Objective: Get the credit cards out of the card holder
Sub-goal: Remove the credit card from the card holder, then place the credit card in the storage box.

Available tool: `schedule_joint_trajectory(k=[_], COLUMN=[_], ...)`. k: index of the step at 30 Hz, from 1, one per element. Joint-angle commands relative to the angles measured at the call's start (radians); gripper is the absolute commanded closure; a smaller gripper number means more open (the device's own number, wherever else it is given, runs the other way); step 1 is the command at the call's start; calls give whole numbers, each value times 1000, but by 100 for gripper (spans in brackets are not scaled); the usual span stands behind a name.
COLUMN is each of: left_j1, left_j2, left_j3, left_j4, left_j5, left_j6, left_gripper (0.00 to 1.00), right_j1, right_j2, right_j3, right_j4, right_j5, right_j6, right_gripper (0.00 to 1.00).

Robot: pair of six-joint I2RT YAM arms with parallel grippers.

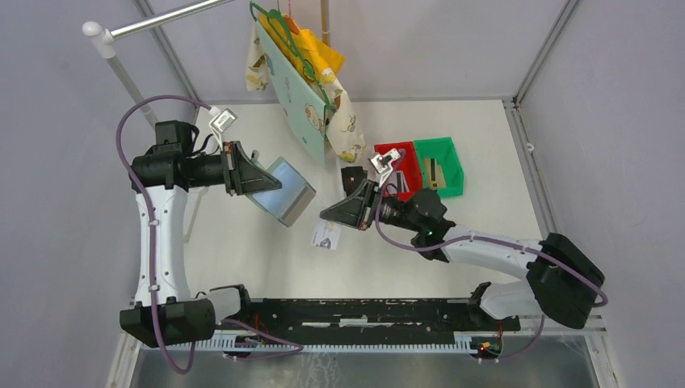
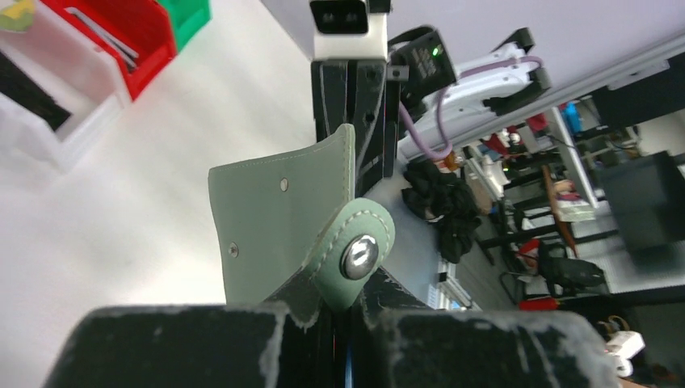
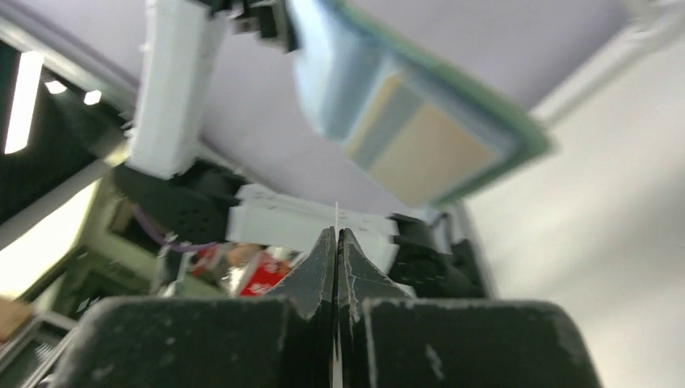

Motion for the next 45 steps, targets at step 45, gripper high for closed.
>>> schedule_joint_trajectory(k=[45], left_j1=[3], left_j2=[-121], left_j3=[27], left_j4=[-129], left_j5=[-115], left_j6=[365], left_gripper=[98], right_j1=[-601], right_j2=[455], right_j3=[633], right_j4=[-1258], right_j5=[69], right_j6=[-1038], right_gripper=[93])
